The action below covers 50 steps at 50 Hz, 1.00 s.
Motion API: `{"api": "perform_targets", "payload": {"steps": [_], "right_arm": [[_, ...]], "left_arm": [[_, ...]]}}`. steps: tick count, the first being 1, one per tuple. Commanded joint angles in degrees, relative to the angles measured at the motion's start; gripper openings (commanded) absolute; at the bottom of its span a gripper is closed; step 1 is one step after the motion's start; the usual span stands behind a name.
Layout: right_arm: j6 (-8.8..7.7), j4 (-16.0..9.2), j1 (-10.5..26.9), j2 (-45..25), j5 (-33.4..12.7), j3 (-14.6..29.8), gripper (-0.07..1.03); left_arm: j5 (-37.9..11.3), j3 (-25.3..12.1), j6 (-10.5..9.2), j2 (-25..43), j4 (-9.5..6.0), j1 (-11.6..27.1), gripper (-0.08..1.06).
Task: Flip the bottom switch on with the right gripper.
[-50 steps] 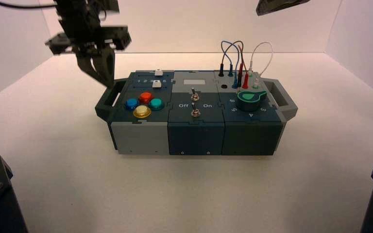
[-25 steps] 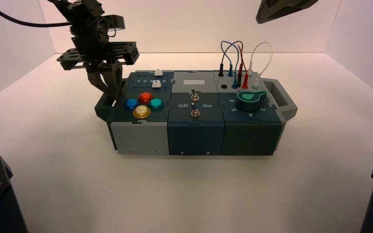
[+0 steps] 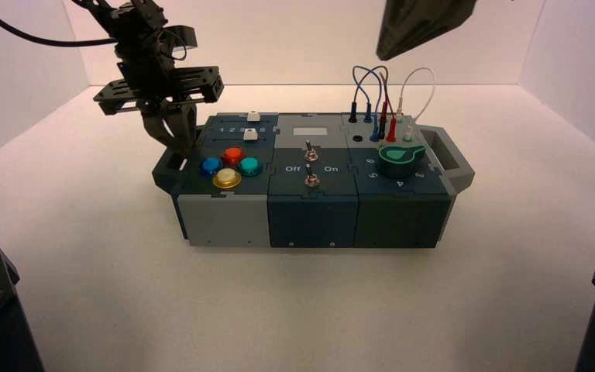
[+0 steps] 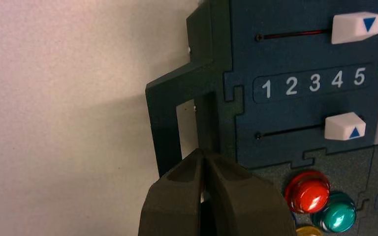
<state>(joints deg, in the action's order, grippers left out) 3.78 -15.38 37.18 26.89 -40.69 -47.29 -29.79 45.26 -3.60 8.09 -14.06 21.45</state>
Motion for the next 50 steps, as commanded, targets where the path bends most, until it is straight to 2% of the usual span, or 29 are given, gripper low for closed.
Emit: {"api": "perform_targets", "payload": {"steps": [1,12,19,31,40,44,50], "right_arm": [[1.23,-1.05,0.62,-0.70,-0.18,2.81,-0.02],[2.37,-2.02,0.70,-2.20,-0.35,3.96,-0.02],[2.55,-2.55,0.70,-3.34,-0.35,4.31,-0.02],[3.08,-6.06,1.93,-5.98,-0.35,6.06,-0.02],[5.98,-6.24,3.78,-8.96,-0.53,7.82,-0.02],[8.35,-6.24,5.36,-11.34,-0.53,8.61,-0.02],[10.72,-6.24,6.33,-14.06,-0.70,9.40,-0.02]], "left_arm": [[2.11,1.05,0.26,2.37,-0.26,0.09,-0.03],[2.46,0.88,0.09,2.37,-0.35,0.09,-0.03],[2.37,0.79,0.09,2.37,-0.44,0.00,-0.03],[2.37,0.70,0.09,2.90,-0.35,0.00,-0.03],[2.37,0.70,0.18,3.08,-0.35,-0.09,-0.03],[2.29,0.79,0.09,3.08,-0.35,-0.09,-0.03],[2.02,0.70,0.09,3.43,-0.35,-0.09,-0.03]]}}
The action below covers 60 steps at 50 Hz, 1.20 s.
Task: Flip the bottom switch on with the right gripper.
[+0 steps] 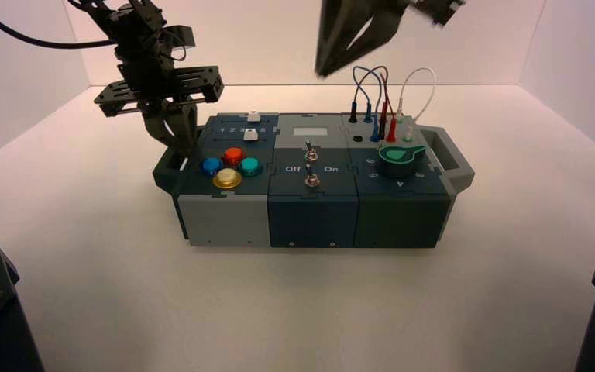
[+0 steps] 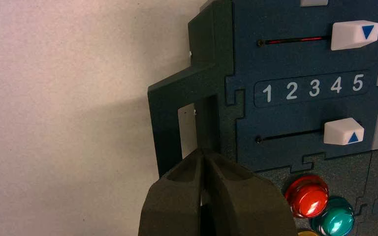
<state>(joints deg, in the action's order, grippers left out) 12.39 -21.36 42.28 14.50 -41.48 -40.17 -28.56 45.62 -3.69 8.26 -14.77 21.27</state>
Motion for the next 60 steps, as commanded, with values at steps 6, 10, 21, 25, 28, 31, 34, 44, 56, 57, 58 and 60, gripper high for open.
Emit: {"api": "perform_targets", "payload": {"steps": [6,10,21,25,28,31,34,44,56,57,58,60], "right_arm": [[4.31,-0.26,2.55,-4.13,0.09,2.99,-0.02],[6.15,-0.26,3.60,-6.15,0.18,3.78,-0.02],[11.16,-0.18,6.15,-9.32,0.88,4.83,-0.02],[13.27,-0.09,7.03,-9.76,1.41,5.01,-0.02],[14.68,-0.09,7.38,-10.02,1.76,4.92,-0.02],[15.47,-0.09,7.38,-10.28,2.11,4.66,-0.02],[16.70,-0.09,7.38,-10.55,2.64,4.13,-0.02],[17.93,0.09,7.38,-12.66,4.48,2.64,-0.02],[17.93,0.62,7.38,-15.03,4.83,3.16,-0.02],[17.93,0.70,7.38,-15.12,4.83,3.34,-0.02],[17.93,0.70,7.38,-15.29,4.83,3.43,-0.02],[17.93,0.79,7.38,-15.56,4.66,3.69,-0.02]], "left_arm": [[0.62,0.35,0.18,3.43,0.35,0.00,-0.03],[0.53,0.35,0.18,3.43,0.35,-0.09,-0.03],[0.53,0.35,0.18,3.52,0.35,-0.09,-0.03],[0.44,0.26,0.26,3.69,0.35,-0.09,-0.03],[0.35,0.26,0.26,3.78,0.35,-0.09,-0.03],[0.26,0.18,0.26,3.78,0.35,-0.09,-0.03],[0.26,0.18,0.26,3.87,0.35,-0.09,-0.03],[0.26,0.18,0.44,3.87,0.44,-0.09,-0.03],[0.18,0.00,0.62,4.04,0.44,-0.09,-0.03],[0.09,0.00,0.62,4.04,0.44,-0.09,-0.03],[0.09,0.00,0.62,4.04,0.44,-0.09,-0.03],[0.09,-0.09,0.62,4.13,0.44,-0.09,-0.03]]}}
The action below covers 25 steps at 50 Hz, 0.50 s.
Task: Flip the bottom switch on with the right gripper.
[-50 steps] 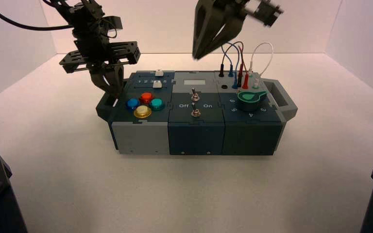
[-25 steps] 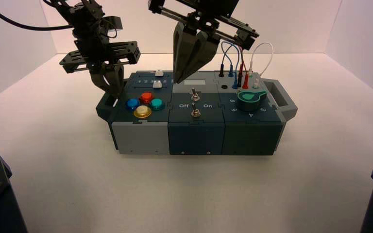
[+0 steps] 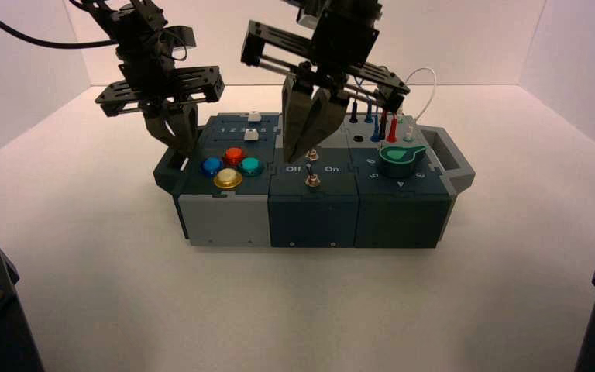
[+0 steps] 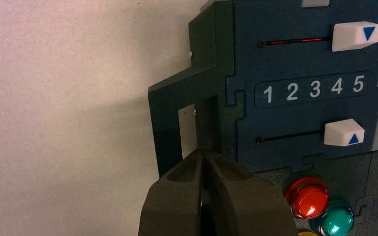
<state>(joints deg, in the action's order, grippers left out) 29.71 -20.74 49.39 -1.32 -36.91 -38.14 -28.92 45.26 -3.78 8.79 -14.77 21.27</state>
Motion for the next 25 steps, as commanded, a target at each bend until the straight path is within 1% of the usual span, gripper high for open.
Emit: {"api": "perform_targets", "payload": {"steps": [1,15,25], "right_arm": [[0.62,0.18,0.26,0.18,0.09,1.76,-0.02],[0.70,1.76,0.26,-2.11,-0.35,2.64,-0.02],[0.97,3.69,0.26,-3.34,-0.53,3.78,-0.02]], "left_arm": [[0.35,0.26,0.70,3.60,0.44,-0.09,-0.03],[0.09,0.09,0.70,3.87,0.44,-0.09,-0.03],[0.09,0.00,0.79,3.96,0.53,-0.09,-0.03]]}}
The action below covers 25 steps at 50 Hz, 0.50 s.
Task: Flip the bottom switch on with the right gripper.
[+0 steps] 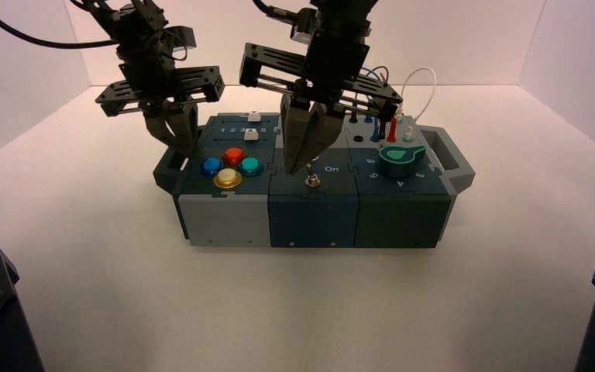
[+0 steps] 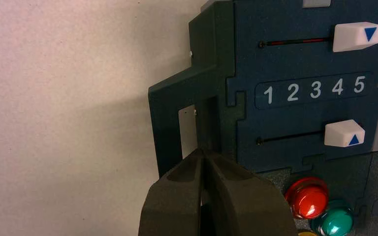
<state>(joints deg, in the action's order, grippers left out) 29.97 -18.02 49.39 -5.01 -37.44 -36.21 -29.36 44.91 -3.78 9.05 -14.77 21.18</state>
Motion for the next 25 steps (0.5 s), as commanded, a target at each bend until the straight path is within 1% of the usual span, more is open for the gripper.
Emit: {"api": "perform_targets", "payload": {"steps": [1,4,9,25], "right_arm": [[0.79,1.23,0.26,0.18,-0.09,1.93,-0.02],[1.32,1.85,0.26,-0.09,-0.35,2.11,-0.02],[1.58,2.99,0.26,-0.53,-0.79,2.37,-0.02],[1.76,4.22,0.09,-1.67,-0.62,2.37,-0.02]], "left_arm": [[0.53,0.35,0.79,3.69,0.44,0.00,-0.03],[0.44,0.26,0.79,3.78,0.44,0.00,-0.03],[0.26,0.18,0.70,3.87,0.53,0.00,-0.03],[0.00,0.00,0.70,4.13,0.53,0.00,-0.03]]}}
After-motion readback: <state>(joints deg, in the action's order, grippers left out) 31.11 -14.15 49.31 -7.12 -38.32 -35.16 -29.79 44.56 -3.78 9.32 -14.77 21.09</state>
